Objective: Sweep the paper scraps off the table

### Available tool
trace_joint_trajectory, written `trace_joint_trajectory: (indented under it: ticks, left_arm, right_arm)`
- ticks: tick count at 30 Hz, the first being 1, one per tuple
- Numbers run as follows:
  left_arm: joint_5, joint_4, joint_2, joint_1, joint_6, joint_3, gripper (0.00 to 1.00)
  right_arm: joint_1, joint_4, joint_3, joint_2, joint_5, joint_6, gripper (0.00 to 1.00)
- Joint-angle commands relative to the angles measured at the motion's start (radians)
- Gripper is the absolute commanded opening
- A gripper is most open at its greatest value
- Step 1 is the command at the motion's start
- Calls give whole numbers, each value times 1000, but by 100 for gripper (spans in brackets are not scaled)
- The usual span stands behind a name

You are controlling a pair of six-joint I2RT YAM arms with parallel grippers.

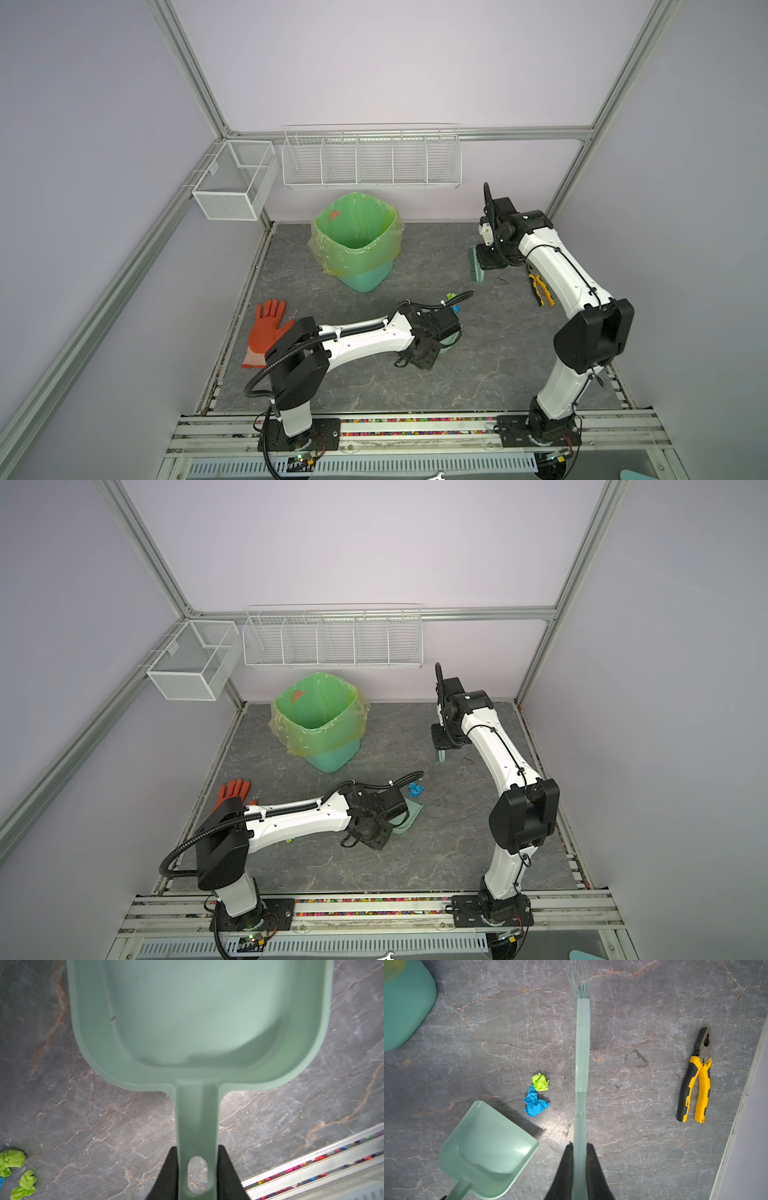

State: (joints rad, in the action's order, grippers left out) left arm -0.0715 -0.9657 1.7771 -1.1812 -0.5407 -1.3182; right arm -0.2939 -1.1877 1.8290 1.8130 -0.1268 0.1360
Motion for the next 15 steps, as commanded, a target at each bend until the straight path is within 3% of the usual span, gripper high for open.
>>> trace_joint_trajectory:
  ticks: [1,15]
  left_arm:
    - [32,9,31,-6,-6,-18,0]
    - [-10,-16,64,-2,15,-47,0]
  right_arm:
    - [4,31,18,2,5,17,7]
    - [-35,-29,73,64,36,9,7]
